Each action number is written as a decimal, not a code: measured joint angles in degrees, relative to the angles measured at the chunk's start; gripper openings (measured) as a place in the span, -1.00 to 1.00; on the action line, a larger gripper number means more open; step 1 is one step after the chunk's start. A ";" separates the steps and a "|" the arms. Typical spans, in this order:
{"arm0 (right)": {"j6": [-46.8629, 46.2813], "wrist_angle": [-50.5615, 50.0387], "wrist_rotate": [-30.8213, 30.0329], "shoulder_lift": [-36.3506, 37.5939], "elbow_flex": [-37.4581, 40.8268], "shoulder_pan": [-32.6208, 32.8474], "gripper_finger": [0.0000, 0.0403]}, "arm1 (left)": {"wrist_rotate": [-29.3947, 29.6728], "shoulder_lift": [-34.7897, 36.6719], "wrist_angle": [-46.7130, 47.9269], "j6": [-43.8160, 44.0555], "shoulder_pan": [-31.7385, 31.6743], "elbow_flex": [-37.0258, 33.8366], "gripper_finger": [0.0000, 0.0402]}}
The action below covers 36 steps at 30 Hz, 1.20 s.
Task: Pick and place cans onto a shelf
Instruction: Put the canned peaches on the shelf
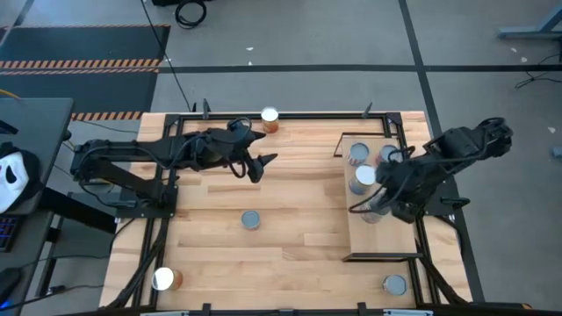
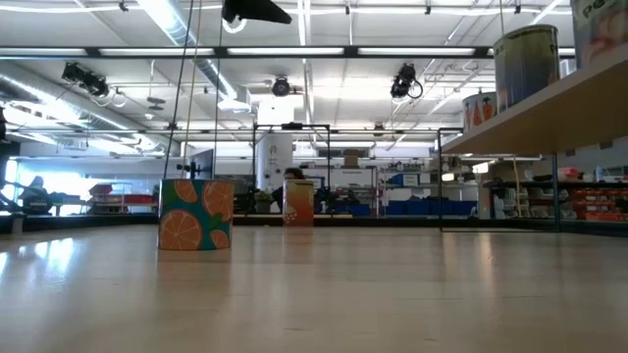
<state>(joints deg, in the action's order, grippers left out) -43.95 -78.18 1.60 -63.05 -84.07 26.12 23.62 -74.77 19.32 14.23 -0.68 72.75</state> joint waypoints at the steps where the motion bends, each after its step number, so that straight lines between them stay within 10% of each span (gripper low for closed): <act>1: 1.71 1.78 -0.63 -0.91 -0.01 -0.02 -0.98 | 0.03 0.06 -0.09 -0.14 -0.23 0.00 0.77; 15: 13.89 -0.91 10.16 -15.50 -0.02 -0.24 -0.98 | 0.13 -0.01 -1.23 -0.65 -1.17 0.00 0.77; 36: 3.64 -8.94 -8.31 -11.06 0.92 -0.26 -0.98 | 0.09 -0.02 -1.50 -0.49 -1.08 0.02 0.77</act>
<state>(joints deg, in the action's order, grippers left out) -40.31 -87.12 -6.72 -74.12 -83.15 25.86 23.70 -74.80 17.82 13.74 -1.76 72.77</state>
